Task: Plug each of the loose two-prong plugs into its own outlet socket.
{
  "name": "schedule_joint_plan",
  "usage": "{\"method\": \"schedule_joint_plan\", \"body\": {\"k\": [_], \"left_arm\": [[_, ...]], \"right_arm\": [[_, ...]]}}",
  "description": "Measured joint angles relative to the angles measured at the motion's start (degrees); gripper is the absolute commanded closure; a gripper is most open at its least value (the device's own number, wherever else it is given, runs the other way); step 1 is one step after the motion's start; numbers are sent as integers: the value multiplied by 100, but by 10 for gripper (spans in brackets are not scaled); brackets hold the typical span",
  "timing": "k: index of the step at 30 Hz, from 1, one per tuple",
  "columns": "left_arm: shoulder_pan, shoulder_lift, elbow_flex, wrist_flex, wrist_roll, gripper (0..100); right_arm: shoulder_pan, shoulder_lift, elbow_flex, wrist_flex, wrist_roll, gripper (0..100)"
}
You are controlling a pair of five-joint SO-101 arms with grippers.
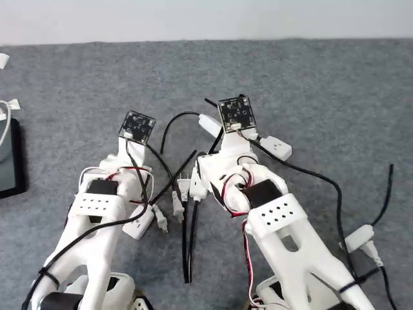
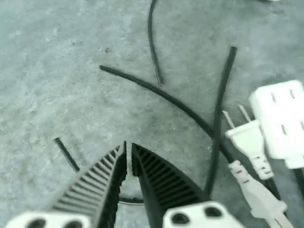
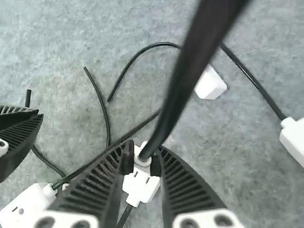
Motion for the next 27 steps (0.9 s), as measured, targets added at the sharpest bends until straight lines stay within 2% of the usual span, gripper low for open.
{"method": "schedule_joint_plan", "body": {"k": [11, 27], "left_arm": [[-26, 0, 70, -9, 26, 987], [-26, 0, 70, -9, 26, 987]], "right_arm": [[176, 1363, -308, -167, 0, 991], [211, 1521, -448, -440, 0, 991]]}}
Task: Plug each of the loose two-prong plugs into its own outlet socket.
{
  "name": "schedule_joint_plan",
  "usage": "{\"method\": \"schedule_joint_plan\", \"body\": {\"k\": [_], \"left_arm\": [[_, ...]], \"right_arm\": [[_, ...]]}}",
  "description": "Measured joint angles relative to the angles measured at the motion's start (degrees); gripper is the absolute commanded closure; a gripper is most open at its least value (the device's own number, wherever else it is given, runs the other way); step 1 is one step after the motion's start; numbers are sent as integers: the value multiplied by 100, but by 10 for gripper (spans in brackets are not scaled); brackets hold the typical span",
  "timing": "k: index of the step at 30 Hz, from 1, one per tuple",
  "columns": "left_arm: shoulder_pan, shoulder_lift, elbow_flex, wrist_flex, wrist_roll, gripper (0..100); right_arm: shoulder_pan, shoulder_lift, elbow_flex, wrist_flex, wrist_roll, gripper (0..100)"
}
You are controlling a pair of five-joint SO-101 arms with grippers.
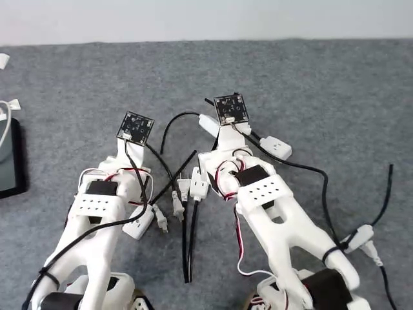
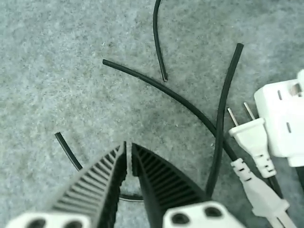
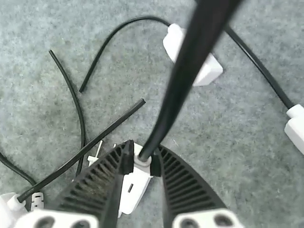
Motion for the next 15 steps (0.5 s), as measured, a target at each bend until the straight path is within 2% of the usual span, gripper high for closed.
{"method": "schedule_joint_plan", "body": {"k": [11, 15], "left_arm": [[0, 0, 0, 0, -9, 987], [0, 0, 0, 0, -229, 987]], "right_arm": [[-9, 35, 0, -35, 0, 991], [-9, 35, 0, -141, 0, 991]]}}
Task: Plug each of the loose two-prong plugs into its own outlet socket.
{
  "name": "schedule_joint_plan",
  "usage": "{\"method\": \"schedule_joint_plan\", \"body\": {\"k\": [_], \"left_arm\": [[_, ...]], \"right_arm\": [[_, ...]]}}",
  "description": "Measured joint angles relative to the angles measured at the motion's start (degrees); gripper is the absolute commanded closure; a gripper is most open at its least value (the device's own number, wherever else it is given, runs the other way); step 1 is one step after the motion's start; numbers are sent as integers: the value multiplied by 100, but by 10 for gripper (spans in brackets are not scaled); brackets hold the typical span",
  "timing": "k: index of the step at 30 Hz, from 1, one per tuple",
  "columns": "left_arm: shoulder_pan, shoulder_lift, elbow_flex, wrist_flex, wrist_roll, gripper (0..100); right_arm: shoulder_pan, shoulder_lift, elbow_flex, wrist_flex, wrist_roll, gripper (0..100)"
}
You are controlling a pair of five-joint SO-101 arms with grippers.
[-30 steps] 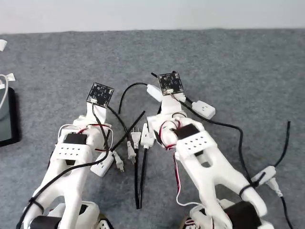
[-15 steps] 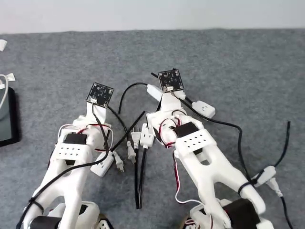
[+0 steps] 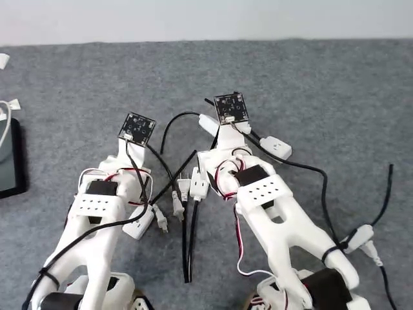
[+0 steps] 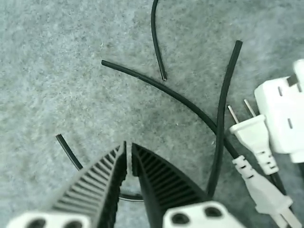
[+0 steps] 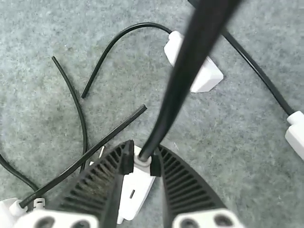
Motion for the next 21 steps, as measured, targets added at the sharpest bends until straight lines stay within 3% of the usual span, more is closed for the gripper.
{"method": "schedule_joint_plan", "body": {"k": [21], "left_arm": [[0, 0, 0, 0, -62, 987]], "right_arm": [[-167, 431, -9, -44, 0, 991]]}}
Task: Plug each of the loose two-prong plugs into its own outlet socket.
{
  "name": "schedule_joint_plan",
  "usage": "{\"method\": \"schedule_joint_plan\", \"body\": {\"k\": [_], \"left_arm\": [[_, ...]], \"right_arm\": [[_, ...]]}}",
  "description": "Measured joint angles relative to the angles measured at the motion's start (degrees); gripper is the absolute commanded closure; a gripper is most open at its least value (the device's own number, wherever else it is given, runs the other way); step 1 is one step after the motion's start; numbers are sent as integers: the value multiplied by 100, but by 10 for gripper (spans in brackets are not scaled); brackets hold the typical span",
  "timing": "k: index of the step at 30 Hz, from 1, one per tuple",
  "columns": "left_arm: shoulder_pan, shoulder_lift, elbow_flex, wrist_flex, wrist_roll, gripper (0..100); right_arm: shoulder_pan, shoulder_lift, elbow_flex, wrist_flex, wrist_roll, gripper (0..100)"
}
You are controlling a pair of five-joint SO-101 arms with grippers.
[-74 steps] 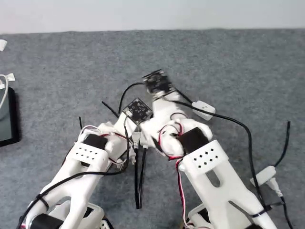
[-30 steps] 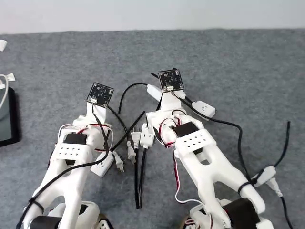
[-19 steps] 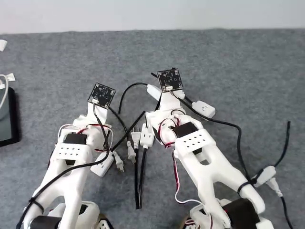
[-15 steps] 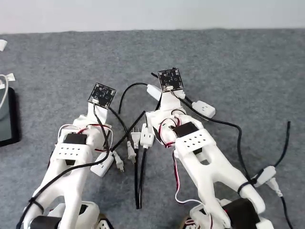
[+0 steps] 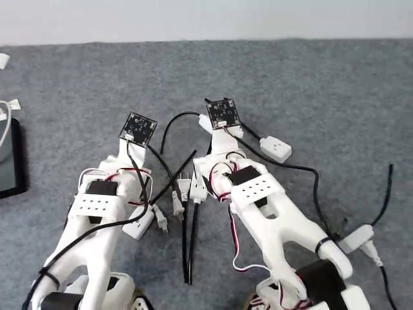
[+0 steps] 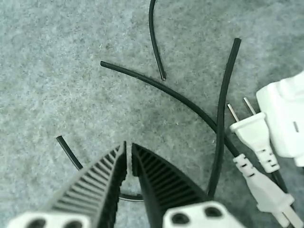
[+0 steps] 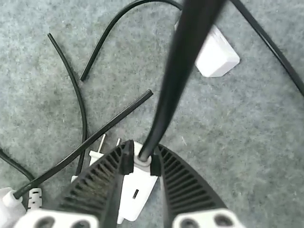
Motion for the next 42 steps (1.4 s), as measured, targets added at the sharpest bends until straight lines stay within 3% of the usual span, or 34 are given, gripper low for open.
{"method": "schedule_joint_plan", "body": {"k": [15, 20, 24, 30, 42], "left_arm": [[-9, 0, 0, 0, 0, 987], [0, 0, 0, 0, 0, 987], [-9, 0, 0, 0, 0, 987], [-9, 0, 0, 0, 0, 987], [-316, 0, 0, -246, 9, 987]], "right_arm": [[-545, 158, -167, 1143, 826, 985], [-580, 185, -220, 1143, 826, 855], [-897, 360, -114, 1389, 264, 750], [-1310, 457, -308, 1714, -193, 768], [-1451, 1231, -756, 1802, -299, 768]]}}
